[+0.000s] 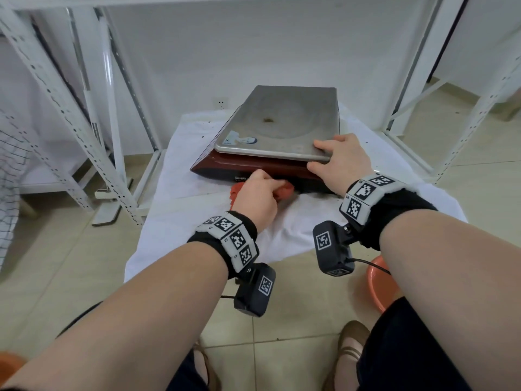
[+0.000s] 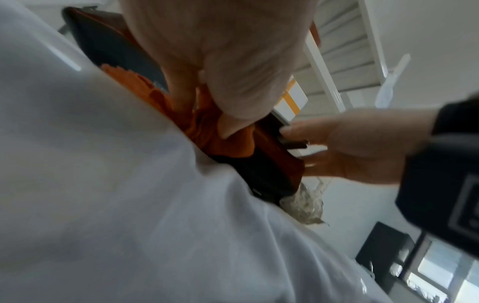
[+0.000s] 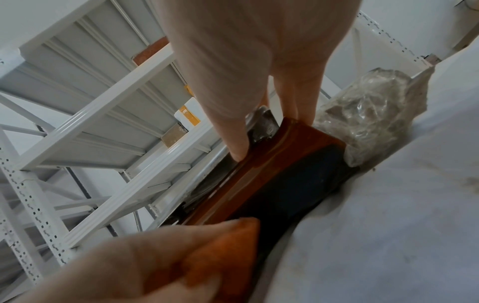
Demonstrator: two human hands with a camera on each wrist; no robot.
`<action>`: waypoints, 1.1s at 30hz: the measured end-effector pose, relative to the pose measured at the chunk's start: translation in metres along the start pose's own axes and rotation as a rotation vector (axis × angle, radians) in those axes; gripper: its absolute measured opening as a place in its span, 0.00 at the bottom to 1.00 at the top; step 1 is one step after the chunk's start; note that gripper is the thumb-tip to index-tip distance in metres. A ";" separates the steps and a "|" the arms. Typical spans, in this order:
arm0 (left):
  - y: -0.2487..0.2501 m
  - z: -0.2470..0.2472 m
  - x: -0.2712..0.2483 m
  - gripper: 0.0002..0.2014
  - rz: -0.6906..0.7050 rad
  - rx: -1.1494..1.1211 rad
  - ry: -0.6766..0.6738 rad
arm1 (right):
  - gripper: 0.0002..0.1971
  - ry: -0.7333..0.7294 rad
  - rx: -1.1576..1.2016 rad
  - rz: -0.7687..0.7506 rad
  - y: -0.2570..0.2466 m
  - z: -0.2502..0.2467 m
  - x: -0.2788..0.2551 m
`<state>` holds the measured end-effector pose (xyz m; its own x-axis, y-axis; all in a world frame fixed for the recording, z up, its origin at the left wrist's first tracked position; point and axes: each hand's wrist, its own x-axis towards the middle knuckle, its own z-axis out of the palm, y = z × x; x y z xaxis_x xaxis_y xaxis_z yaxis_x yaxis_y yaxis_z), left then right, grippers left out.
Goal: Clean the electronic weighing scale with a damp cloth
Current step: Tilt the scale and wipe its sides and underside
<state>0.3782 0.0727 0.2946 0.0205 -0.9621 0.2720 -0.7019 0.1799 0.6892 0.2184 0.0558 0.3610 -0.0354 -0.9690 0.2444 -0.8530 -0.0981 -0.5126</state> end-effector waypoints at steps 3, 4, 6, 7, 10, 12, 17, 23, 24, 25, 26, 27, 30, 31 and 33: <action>-0.009 -0.021 0.006 0.11 -0.068 0.061 0.174 | 0.25 0.003 -0.007 -0.013 0.001 0.000 -0.001; -0.010 -0.025 0.007 0.12 -0.110 0.064 0.223 | 0.25 0.004 -0.007 -0.018 0.001 -0.001 -0.001; -0.009 -0.027 0.012 0.11 -0.240 0.066 0.278 | 0.25 0.007 -0.002 -0.024 0.002 -0.001 -0.001; -0.004 -0.026 0.013 0.10 -0.291 0.074 0.271 | 0.25 0.005 -0.003 -0.028 0.002 -0.002 -0.001; 0.006 -0.015 0.014 0.09 -0.325 0.127 0.226 | 0.24 -0.010 -0.021 -0.043 0.004 -0.004 -0.001; 0.008 -0.006 0.015 0.07 -0.319 0.146 0.204 | 0.24 -0.011 -0.029 -0.050 0.005 -0.005 0.000; 0.012 0.008 0.013 0.07 -0.203 0.190 0.199 | 0.24 -0.012 -0.018 -0.049 0.006 -0.005 0.002; 0.027 0.028 0.014 0.05 -0.027 0.187 0.105 | 0.26 -0.052 0.040 -0.029 0.010 -0.005 0.002; 0.029 0.028 0.014 0.05 -0.013 0.191 0.100 | 0.26 -0.059 0.055 -0.029 0.011 -0.004 0.002; 0.030 0.029 0.013 0.05 -0.001 0.194 0.093 | 0.27 -0.066 0.070 -0.026 0.013 -0.004 0.002; 0.033 0.028 0.012 0.06 0.018 0.196 0.083 | 0.27 -0.071 0.088 -0.023 0.014 -0.004 0.002; 0.035 0.028 0.012 0.06 0.035 0.194 0.062 | 0.27 -0.078 0.109 -0.016 0.015 -0.005 0.002; 0.042 0.027 0.011 0.06 0.080 0.147 -0.039 | 0.29 -0.121 0.193 0.009 0.015 -0.007 0.003; 0.046 0.026 0.011 0.06 0.091 0.104 -0.090 | 0.30 -0.142 0.218 0.017 0.014 -0.008 0.002; 0.052 0.022 0.009 0.06 0.094 -0.001 -0.196 | 0.32 -0.171 0.264 0.024 0.013 -0.011 -0.002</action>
<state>0.3258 0.0691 0.3177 -0.1834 -0.9626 0.1993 -0.6934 0.2704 0.6679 0.2018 0.0591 0.3624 0.0532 -0.9936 0.0993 -0.6878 -0.1085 -0.7178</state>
